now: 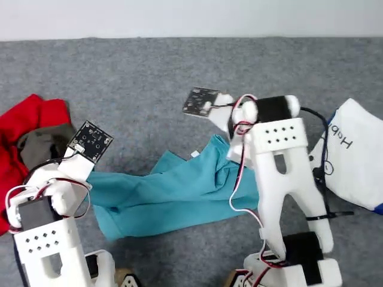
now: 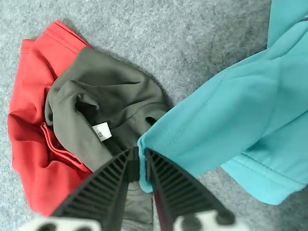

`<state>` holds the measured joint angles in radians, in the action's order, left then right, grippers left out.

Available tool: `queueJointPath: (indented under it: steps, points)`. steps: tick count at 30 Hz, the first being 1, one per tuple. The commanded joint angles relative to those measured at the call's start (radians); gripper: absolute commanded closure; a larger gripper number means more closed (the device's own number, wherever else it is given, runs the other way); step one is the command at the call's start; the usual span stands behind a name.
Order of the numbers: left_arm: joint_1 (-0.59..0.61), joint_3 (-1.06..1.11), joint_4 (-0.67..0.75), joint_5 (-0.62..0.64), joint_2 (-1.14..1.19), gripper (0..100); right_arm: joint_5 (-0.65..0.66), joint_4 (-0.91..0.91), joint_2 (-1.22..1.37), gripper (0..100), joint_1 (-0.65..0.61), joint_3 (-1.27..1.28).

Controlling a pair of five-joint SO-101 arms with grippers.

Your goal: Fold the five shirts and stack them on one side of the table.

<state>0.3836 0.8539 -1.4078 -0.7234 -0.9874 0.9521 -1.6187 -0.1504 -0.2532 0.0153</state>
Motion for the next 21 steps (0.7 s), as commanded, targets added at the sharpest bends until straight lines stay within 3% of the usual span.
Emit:
queueJointPath:
  steps: [1,3,9,15,21]
  points:
    - [0.009,-0.007,0.018,-0.008,-0.015,99,0.002,0.122,0.025,72.1,-0.024,-0.054]
    - [0.008,-0.007,0.020,-0.008,-0.015,99,-0.009,0.177,0.088,72.1,-0.024,-0.057]
    - [0.009,-0.005,0.020,-0.008,-0.015,99,-0.215,0.229,0.318,72.1,-0.035,-0.172]
    - [0.009,-0.005,0.020,-0.008,-0.015,99,-0.364,0.065,0.547,72.0,-0.068,-0.486]
    - [0.009,-0.004,0.023,-0.006,-0.015,99,-0.427,-0.130,0.745,72.0,-0.096,-0.792]
